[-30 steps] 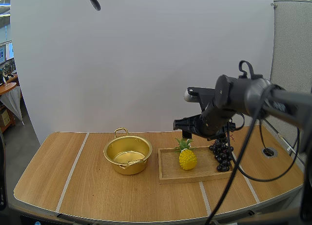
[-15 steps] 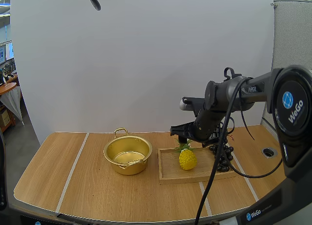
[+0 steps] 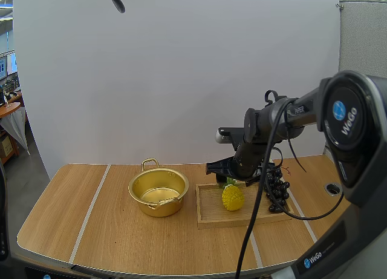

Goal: Open the pot, put the pineapple inside, and close it

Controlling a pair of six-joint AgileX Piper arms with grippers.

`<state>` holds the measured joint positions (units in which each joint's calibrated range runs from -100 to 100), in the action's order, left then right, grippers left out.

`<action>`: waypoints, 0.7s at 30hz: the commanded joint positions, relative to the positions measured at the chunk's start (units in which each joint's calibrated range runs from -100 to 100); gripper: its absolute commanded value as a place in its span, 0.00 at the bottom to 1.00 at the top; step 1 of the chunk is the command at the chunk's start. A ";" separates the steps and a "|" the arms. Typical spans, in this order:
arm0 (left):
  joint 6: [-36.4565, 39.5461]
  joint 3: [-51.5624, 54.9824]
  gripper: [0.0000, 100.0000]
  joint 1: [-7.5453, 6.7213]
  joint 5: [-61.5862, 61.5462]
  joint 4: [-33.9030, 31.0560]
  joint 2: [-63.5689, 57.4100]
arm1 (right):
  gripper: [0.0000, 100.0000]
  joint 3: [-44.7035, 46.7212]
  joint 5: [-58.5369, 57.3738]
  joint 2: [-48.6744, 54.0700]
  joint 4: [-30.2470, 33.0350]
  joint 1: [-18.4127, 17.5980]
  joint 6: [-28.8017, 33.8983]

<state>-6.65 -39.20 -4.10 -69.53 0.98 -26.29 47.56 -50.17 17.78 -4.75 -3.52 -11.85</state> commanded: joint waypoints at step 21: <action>0.43 -0.38 0.00 -0.18 1.94 -0.39 -0.36 | 1.00 -0.46 12.53 -15.34 2.23 -0.01 0.27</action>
<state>-6.65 -39.20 -4.10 -69.53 0.88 -26.29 47.40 -39.66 4.16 -3.23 -3.52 -11.66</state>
